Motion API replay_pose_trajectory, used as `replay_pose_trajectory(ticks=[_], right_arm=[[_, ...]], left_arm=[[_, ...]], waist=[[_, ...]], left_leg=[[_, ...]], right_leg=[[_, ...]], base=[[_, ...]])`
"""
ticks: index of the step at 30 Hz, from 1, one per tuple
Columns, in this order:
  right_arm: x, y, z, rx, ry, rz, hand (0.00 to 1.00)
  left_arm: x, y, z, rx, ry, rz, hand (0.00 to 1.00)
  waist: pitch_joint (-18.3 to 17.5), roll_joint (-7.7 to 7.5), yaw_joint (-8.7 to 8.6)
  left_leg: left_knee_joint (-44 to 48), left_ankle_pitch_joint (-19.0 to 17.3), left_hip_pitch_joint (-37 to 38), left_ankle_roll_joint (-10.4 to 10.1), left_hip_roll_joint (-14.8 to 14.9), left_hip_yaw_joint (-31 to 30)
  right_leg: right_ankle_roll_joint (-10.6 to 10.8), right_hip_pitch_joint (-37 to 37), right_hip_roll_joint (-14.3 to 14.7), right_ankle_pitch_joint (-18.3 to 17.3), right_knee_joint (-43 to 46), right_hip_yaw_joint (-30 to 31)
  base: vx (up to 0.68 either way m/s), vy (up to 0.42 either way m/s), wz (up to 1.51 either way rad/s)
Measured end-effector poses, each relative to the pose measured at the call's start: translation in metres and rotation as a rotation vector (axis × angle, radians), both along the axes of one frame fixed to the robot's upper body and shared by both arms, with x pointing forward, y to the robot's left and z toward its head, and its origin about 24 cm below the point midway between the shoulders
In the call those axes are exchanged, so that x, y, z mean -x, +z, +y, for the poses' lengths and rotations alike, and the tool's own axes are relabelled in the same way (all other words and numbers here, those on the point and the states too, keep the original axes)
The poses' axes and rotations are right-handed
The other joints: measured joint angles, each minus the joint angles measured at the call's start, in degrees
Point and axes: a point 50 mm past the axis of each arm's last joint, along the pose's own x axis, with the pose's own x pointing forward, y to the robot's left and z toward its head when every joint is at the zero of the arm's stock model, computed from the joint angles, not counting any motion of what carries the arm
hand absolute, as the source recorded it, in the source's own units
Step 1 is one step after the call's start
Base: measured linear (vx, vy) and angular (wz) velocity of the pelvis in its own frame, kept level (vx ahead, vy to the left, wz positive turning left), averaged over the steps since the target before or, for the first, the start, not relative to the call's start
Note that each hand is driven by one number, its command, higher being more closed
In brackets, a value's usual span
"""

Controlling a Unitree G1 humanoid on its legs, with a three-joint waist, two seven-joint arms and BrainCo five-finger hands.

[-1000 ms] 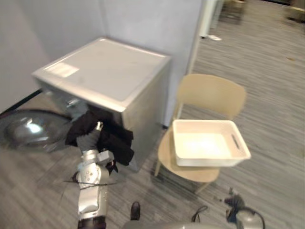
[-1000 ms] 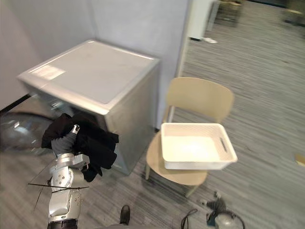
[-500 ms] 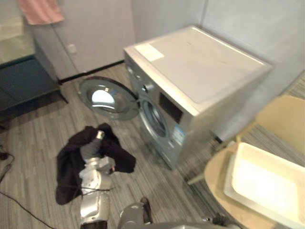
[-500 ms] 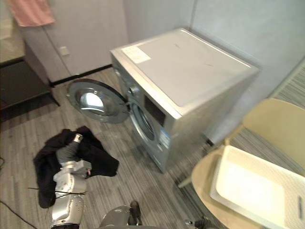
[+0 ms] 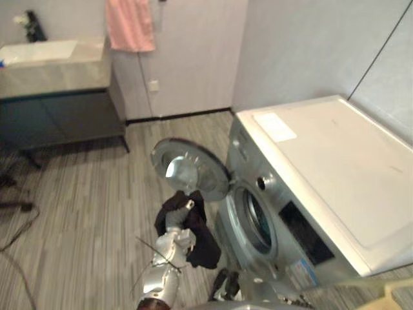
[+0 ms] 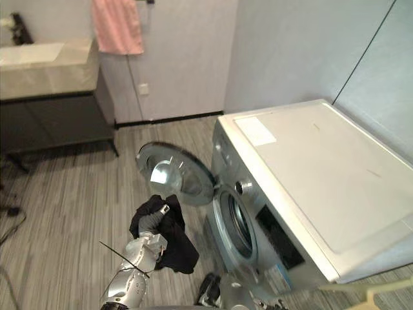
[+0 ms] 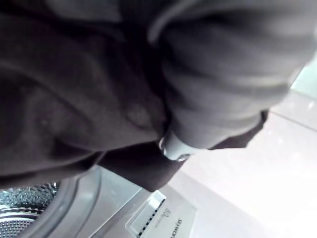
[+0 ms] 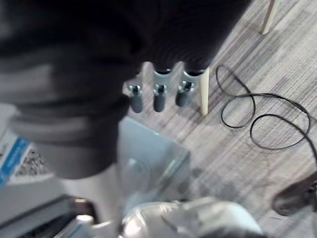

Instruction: Pick up the laundry basket with both hands and put the clothes into the washing machine.

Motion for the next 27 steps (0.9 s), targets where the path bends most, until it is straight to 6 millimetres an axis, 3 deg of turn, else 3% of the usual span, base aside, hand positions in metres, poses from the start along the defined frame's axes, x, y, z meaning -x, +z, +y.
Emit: replay_pose_trajectory(ticks=[1,2,3,5,6,8,9,11,12,14,16,17,18,19,21,23,25,26,27], right_arm=[[0.005,0.0,-0.003,0.002,-0.015,0.013,0.0],[0.01,0.0,-0.004,-0.002,-0.014,0.035,0.0],[0.012,0.0,-0.004,-0.004,-0.009,0.046,0.0],[0.015,0.0,-0.004,0.01,-0.016,0.068,0.0],[0.014,0.0,-0.005,0.018,-0.019,0.069,0.0],[0.008,0.002,-0.014,0.053,-0.015,0.048,0.0],[0.006,0.003,-0.016,0.06,-0.013,0.043,0.0],[-0.005,0.005,-0.024,0.095,-0.003,0.019,0.0],[-0.012,0.006,-0.03,0.114,0.017,0.003,0.0],[-0.033,0.01,-0.037,0.143,0.055,-0.047,0.0],[-0.044,0.012,-0.032,0.128,0.109,-0.086,0.0],[-0.054,0.012,-0.022,0.097,0.152,-0.118,0.0],[-0.065,0.012,-0.012,0.061,0.16,-0.147,0.0],[-0.07,0.011,-0.003,0.03,0.181,-0.152,0.0],[-0.073,0.009,0.003,0.005,0.218,-0.141,0.0],[-0.072,0.007,0.004,-0.002,0.219,-0.136,0.0],[-0.07,0.006,0.006,-0.011,0.219,-0.131,0.0],[-0.067,0.005,0.006,-0.015,0.231,-0.112,0.0],[-0.071,0.007,0.0,-0.001,0.241,-0.121,0.0]], left_arm=[[-0.001,-0.004,-0.003,-0.002,-0.025,0.021,1.0],[-0.004,-0.004,-0.004,-0.004,-0.035,0.029,1.0],[-0.004,-0.004,-0.003,-0.003,-0.031,0.027,1.0],[-0.003,-0.006,-0.001,-0.005,-0.025,0.034,1.0],[-0.002,-0.007,0.0,-0.005,-0.024,0.037,1.0],[-0.001,-0.01,0.002,-0.008,-0.021,0.048,1.0],[0.0,-0.011,0.002,-0.011,-0.022,0.056,1.0],[0.006,-0.022,0.003,-0.038,-0.035,0.104,1.0],[0.011,-0.03,0.002,-0.056,-0.048,0.137,1.0],[0.022,-0.047,0.002,-0.085,-0.068,0.219,1.0],[0.029,-0.055,-0.002,-0.093,-0.104,0.26,1.0],[0.03,-0.057,-0.004,-0.094,-0.125,0.263,1.0],[0.031,-0.057,-0.001,-0.104,-0.128,0.261,1.0],[0.033,-0.059,0.003,-0.112,-0.124,0.27,1.0],[0.038,-0.064,0.01,-0.134,-0.126,0.293,1.0],[0.042,-0.069,0.019,-0.172,-0.134,0.321,1.0],[0.047,-0.077,0.027,-0.215,-0.148,0.363,1.0],[0.048,-0.079,0.029,-0.226,-0.153,0.378,1.0],[0.046,-0.08,0.027,-0.234,-0.163,0.38,1.0]], waist=[[0.6,1.34,-1.66],[0.8,1.93,-1.0],[0.9,1.93,-0.7],[1.0,1.85,-0.69],[1.0,1.86,-0.58],[0.9,2.02,-0.5],[1.0,2.14,-0.54],[0.7,2.86,0.14],[0.2,3.7,0.91],[-0.6,5.08,0.47],[-0.3,5.5,-0.16],[0.0,6.42,0.68],[0.3,6.36,2.08],[1.0,5.74,2.5],[2.0,4.3,2.89],[2.0,3.94,2.88],[2.1,3.76,2.08],[2.2,3.55,2.59],[2.9,4.05,2.85]], left_leg=[[14.6,2.7,-5.0,-4.5,3.2,2.2],[28.8,6.7,-10.1,-8.3,8.0,3.9],[34.7,7.4,-11.9,-8.7,10.2,4.3],[45.1,8.0,-16.4,-7.0,18.0,4.6],[45.9,7.7,-17.3,-6.5,20.0,4.8],[41.4,6.1,-20.7,-3.7,26.7,3.6],[38.5,5.8,-21.2,-3.1,27.3,2.5],[22.5,5.3,-20.3,-3.2,26.0,-5.3],[11.2,5.4,-18.0,-3.3,22.6,-14.2],[1.3,6.3,-16.4,-4.9,19.0,-22.8],[-0.6,6.8,-16.2,-5.8,18.0,-21.0],[-2.4,7.4,-15.4,-8.2,17.8,-16.6],[-3.5,6.0,-14.6,-10.9,18.3,-9.7],[-4.7,6.3,-14.0,-10.0,17.3,-5.4],[-4.7,5.9,-12.6,-8.0,15.8,0.5],[-4.0,5.5,-12.5,-7.3,15.9,3.1],[-3.6,5.7,-12.6,-7.0,15.9,4.0],[-3.3,5.7,-12.7,-7.0,15.9,4.5],[-3.0,5.8,-13.0,-7.2,16.7,4.5]], right_leg=[[0.4,2.9,2.4,-0.7,-2.0,1.1],[0.5,5.5,5.0,-1.2,-3.7,4.1],[0.5,6.5,5.7,-1.5,-3.8,5.3],[0.6,9.7,6.5,-1.9,-4.0,10.1],[0.6,10.3,6.6,-1.9,-4.5,11.8],[4.1,11.8,6.8,-1.3,-7.0,17.6],[4.6,12.1,6.9,-1.0,-7.5,19.1],[6.4,11.5,7.6,0.1,-8.5,25.3],[8.1,9.4,8.2,0.0,-8.0,29.2],[10.4,5.9,8.8,0.0,-5.4,35.0],[12.1,3.7,9.1,0.5,-3.6,39.2],[14.1,0.9,9.9,1.0,-2.1,42.2],[14.9,-1.6,8.8,0.6,-1.9,44.2],[14.5,-2.4,4.6,0.9,-2.2,39.0],[14.1,-1.9,-6.7,0.4,-2.3,21.3],[14.4,-1.5,-9.7,0.3,0.9,19.2],[14.7,1.9,-9.9,0.6,1.2,22.0],[18.0,4.4,-10.0,-1.1,-2.0,21.3],[19.6,5.1,-9.0,-0.7,-4.0,20.5]], base=[[0.78,0.057,-0.8],[0.6,0.049,-1.01],[0.46,0.052,-1.3],[0.37,0.061,-1.32],[0.35,0.092,-1.52],[0.26,0.139,-1.37],[0.21,0.245,-1.4],[0.13,0.279,-1.49],[0.03,0.314,-1.58],[0.02,0.394,-1.66],[-0.02,0.379,-1.3],[-0.13,0.499,-1.84],[-0.16,0.484,-2.22],[-0.19,0.358,-2.04],[-0.19,0.275,-1.47],[-0.08,0.135,-0.86],[0.0,-0.004,-0.36],[0.01,-0.119,-0.21],[0.0,-0.158,-0.19]])
